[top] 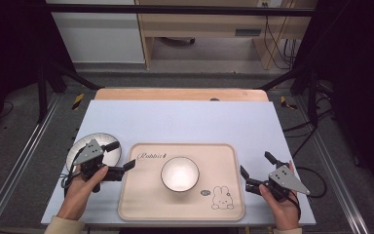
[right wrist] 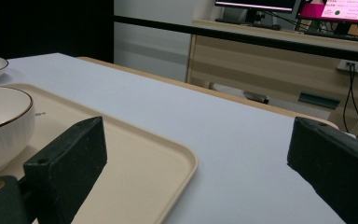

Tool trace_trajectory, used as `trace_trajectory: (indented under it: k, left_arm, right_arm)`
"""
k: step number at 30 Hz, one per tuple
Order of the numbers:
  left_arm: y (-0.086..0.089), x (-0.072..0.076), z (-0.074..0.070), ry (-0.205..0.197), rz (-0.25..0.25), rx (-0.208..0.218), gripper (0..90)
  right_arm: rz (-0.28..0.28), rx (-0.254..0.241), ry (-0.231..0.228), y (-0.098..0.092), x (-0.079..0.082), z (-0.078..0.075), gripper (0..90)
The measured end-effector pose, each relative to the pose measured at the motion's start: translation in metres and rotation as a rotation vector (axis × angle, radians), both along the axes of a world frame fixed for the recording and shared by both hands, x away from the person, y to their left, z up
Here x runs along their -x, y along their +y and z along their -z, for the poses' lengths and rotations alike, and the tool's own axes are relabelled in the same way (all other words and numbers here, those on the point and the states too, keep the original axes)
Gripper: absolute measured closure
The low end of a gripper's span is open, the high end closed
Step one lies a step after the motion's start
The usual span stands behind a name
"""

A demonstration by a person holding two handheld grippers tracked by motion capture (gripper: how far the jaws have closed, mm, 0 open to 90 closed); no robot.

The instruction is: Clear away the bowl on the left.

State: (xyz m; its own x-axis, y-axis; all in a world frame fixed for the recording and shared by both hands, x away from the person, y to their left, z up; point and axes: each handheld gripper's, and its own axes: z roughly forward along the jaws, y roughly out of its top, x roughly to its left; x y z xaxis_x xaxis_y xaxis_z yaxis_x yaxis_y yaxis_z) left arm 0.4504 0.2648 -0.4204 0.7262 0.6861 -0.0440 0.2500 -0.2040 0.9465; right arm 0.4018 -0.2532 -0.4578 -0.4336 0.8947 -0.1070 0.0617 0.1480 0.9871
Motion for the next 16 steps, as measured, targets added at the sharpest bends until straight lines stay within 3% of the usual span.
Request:
trace_trajectory:
  k: [7,16]
  left_arm:
    - [0.014,0.007,0.005,-0.013,-0.019,0.015,6.5]
    - [0.032,0.014,0.014,0.011,-0.069,0.045,6.5]
  right_arm:
    - [0.001,0.002,0.002,0.000,0.000,0.000,4.9]
    - [0.001,0.001,0.000,0.000,0.000,0.000,5.0]
